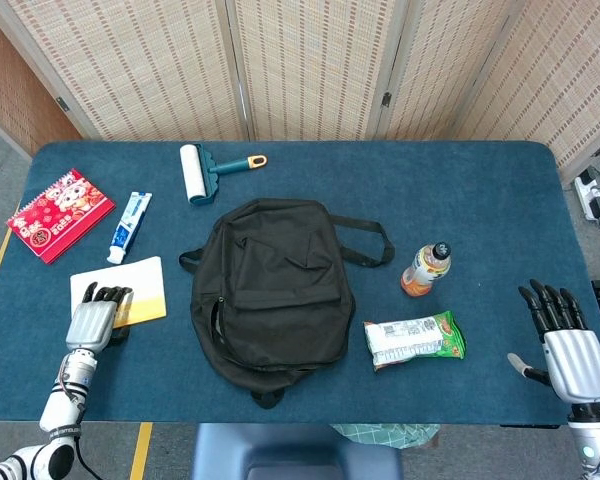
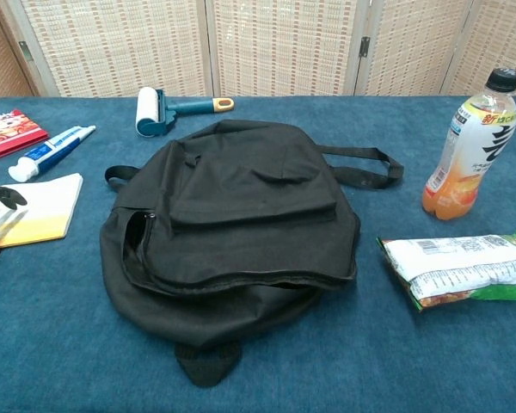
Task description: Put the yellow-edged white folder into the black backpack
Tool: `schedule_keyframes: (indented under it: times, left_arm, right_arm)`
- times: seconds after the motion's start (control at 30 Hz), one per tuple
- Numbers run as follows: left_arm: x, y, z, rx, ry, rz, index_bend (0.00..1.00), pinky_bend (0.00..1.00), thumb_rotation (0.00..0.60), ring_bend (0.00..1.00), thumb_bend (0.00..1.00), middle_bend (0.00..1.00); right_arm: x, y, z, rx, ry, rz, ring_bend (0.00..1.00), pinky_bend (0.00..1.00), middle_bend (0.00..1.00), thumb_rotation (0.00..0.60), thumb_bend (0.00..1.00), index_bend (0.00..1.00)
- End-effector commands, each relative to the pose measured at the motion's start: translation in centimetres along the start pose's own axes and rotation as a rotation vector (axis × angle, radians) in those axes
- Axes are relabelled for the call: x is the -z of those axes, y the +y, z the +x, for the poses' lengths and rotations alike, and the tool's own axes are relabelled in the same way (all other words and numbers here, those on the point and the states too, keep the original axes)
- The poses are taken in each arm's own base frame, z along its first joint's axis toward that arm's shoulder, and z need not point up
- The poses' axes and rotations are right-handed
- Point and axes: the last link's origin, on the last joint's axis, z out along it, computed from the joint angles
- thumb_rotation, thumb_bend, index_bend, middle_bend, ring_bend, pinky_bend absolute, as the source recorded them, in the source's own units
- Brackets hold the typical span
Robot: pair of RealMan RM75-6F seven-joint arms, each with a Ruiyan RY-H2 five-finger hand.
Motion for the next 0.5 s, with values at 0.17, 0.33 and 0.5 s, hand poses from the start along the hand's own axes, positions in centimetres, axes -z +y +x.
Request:
schedule_keyframes:
  times: [0.17,0.33,0.5]
  left_arm:
    - [0.07,0.14,0.34,0.011,-0.013,-0.001,0.20,0.06,0.600,0.18,0.30,0.23]
    - [0.09,0.12,0.60,0.009,-0.017,0.000,0.19,0.06,0.600,0.18,0.30,0.23]
    - [0.07,0.18,0.50,0.003,-0.021,0.001,0.19,0.06,0.600,0.18,0.30,0.23]
  right_arm:
    - [-0.05,-0.02,-0.02,0.000,-0.001,0.000,0.02,0.00,0.06,0.600,0.04,0.00]
    - [-0.09,-0.06,-0.10,-0.001,-0.004,0.000,0.02,0.00,0.06,0.600,0.04,0.00]
    - [-0.04,0.00,-0.14,-0.001,-0.004,-0.003,0.02,0.00,0.06,0.600,0.04,0.00]
